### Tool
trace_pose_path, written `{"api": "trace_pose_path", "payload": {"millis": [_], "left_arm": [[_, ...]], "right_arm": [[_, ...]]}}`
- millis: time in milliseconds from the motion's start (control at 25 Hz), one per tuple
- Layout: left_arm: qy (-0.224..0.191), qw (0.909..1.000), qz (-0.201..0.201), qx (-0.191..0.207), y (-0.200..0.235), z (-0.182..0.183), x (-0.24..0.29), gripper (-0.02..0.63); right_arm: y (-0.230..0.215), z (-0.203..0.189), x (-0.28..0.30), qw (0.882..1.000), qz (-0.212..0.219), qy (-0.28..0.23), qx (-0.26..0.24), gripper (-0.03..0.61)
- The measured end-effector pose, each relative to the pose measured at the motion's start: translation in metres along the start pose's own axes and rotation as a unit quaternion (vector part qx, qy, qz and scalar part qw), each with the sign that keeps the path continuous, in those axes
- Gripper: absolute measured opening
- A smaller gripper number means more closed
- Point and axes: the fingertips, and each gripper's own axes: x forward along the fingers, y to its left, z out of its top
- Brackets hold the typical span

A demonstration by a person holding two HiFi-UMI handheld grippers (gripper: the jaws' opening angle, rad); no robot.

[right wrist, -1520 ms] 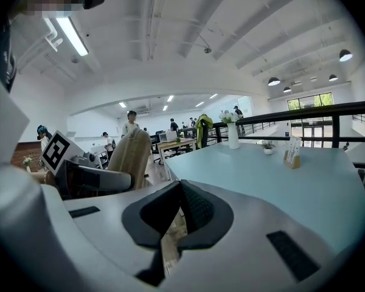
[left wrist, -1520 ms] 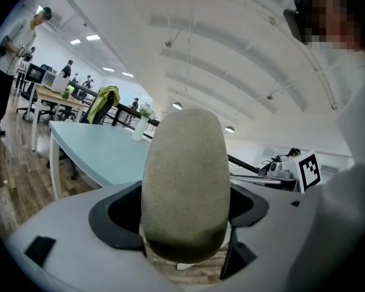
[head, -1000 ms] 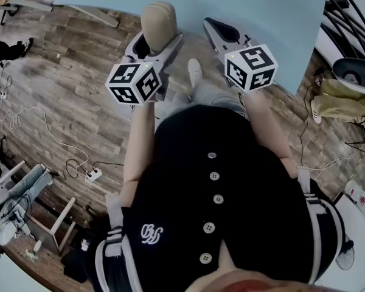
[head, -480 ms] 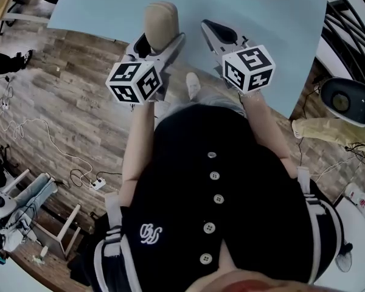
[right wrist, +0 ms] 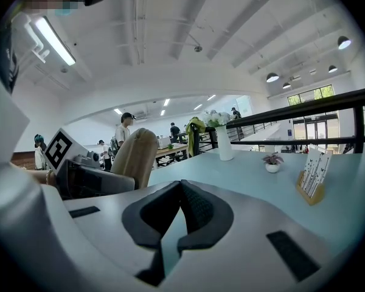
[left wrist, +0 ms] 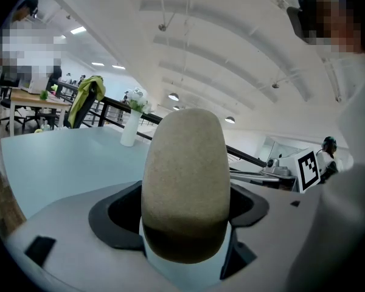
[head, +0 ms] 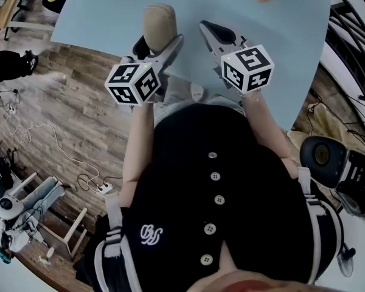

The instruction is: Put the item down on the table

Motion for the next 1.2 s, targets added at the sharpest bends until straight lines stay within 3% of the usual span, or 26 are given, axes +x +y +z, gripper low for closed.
{"api": "trace_pose_path", "payload": {"millis": [360, 720, 960, 1200], "left_arm": [[0.017, 0.9993, -0.031, 0.011, 0.010, 0.009, 0.024, 0.396], [0.061, 0.9931, -0.089, 0.048, 0.040, 0.035, 0.054, 0.396], [0.098, 0.9848, -0.123, 0.073, 0.089, 0.028, 0.094, 0.396], [0.137, 0.9701, -0.154, 0.128, 0.097, 0.027, 0.120, 0.396]], "right_arm": [[-0.010, -0.006, 0.013, 1.000, -0.017, -0.009, 0.016, 0.009], [-0.028, 0.007, 0.042, 0.995, -0.082, -0.021, 0.044, 0.009], [-0.054, -0.014, 0.080, 0.990, -0.127, -0.022, 0.061, 0.009], [-0.073, -0.020, 0.073, 0.981, -0.179, -0.022, 0.077, 0.009]]}}
